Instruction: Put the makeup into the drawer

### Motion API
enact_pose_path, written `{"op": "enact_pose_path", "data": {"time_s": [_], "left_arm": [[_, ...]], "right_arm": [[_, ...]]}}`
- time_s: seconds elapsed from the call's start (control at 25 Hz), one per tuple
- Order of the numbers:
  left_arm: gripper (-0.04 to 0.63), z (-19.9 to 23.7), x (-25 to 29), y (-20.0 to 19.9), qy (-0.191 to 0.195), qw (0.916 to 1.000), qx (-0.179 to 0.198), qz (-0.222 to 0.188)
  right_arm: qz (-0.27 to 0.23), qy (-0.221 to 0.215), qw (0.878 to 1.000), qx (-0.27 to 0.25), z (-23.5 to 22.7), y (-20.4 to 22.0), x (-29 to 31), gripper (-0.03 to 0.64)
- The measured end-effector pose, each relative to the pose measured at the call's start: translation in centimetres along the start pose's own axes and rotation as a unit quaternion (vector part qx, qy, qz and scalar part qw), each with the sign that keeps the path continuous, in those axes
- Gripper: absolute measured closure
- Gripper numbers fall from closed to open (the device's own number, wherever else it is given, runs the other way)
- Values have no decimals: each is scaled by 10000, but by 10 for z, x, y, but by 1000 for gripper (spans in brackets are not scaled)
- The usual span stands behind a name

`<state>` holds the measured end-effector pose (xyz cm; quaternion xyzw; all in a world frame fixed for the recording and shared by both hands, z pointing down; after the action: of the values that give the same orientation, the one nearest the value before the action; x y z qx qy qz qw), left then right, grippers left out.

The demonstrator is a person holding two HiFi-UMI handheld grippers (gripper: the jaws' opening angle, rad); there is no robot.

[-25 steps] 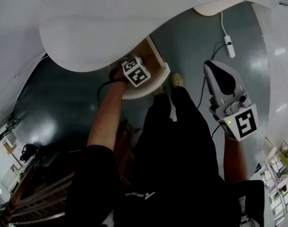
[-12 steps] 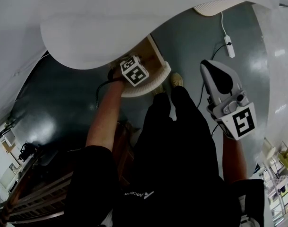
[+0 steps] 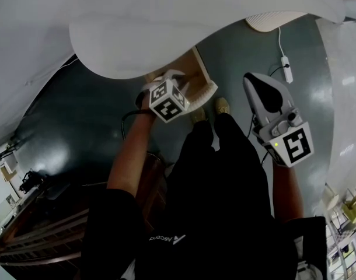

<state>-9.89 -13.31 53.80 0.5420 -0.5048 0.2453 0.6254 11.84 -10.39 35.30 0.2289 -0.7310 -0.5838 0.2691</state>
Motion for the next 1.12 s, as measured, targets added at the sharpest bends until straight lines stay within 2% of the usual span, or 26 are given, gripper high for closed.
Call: {"op": "enact_pose_path", "data": {"time_s": [0.08,0.16,0.28,0.36,0.48,0.68,0.8,0.88,0.96,1.12], "left_arm": [[537,-2,-26,-10,-220,9989,-169,-367],[553,-2,-54,-20,-531,9940,-433,-858],[566,-3,-95,-36,-1036,9775,-822,-1642],[572,-5,-119,-44,-1339,9623,-1022,-2134],[580,-10,-152,-58,-1742,9345,-1212,-2859],[584,-22,-212,-88,-2158,8736,-1403,-4130],[584,-32,-233,-105,-2225,8438,-1516,-4642],[584,-42,-244,-111,-2278,8303,-1537,-4848],[584,-49,-255,-115,-2348,8209,-1510,-4981],[584,-52,-264,-123,-2428,8094,-1508,-5130]], "right_arm": [[-91,-48,9999,-21,2,-4,1,614],[-180,-92,9998,-55,5,-8,1,614],[-311,-161,9993,-97,7,-15,1,614],[-424,-215,9988,-107,8,-20,1,614],[-618,-349,9974,-142,11,-27,-1,614],[-796,-650,9945,-193,22,-43,-5,614],[-850,-843,9926,-204,28,-47,-7,614],[-929,-996,9904,-247,36,-52,-11,614],[-1021,-1140,9877,-308,45,-59,-11,614],[-1176,-1326,9832,-435,51,-72,-9,614]]}}
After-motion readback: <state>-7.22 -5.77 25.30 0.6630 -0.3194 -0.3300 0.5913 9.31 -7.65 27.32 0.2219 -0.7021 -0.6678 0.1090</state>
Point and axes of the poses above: the fingertips, and each gripper's own axes: x forward along the fingers, z to its left, y out of its underside, the point moved 8 cm from there along -x, backward along the fingers, and after that the axes turned 4 degrees about -y, right-handed, at the moved point
